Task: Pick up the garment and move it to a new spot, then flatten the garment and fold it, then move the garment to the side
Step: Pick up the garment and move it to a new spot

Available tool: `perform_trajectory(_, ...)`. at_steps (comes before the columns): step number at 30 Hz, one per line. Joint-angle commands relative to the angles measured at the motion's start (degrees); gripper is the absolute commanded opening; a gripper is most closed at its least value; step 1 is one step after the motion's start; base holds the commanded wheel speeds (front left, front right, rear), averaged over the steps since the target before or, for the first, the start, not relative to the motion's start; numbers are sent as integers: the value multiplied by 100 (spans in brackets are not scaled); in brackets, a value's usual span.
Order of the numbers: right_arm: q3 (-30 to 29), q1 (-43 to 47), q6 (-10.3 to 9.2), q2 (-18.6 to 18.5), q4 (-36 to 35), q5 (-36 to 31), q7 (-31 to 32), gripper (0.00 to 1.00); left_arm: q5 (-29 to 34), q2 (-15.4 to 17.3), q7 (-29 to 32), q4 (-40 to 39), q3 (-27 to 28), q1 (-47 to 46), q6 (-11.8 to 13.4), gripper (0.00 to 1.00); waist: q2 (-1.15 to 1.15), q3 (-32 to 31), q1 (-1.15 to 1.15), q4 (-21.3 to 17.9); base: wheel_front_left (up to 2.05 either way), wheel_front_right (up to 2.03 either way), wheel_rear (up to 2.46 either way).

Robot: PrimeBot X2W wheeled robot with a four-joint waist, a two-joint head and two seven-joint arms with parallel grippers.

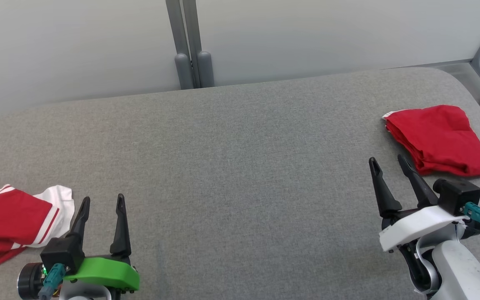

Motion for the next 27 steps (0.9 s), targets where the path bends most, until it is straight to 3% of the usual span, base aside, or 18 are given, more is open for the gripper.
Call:
perform_trajectory(1,7,-9,0,2,-21,22,-16,100,23,-22,-1,18,32,-92,-37,100,0,0,0,6,0,0,0)
perform_trajectory(10,-14,-10,0,-76,2,-40,-16,100,77,-68,0,81,64,-132,-44,100,0,-9,0,306,0,0,0)
perform_trajectory(27,254,-85,0,-75,69,-107,-15,100,147,-45,-1,152,424,-16,73,100,0,10,0,2130,0,0,0)
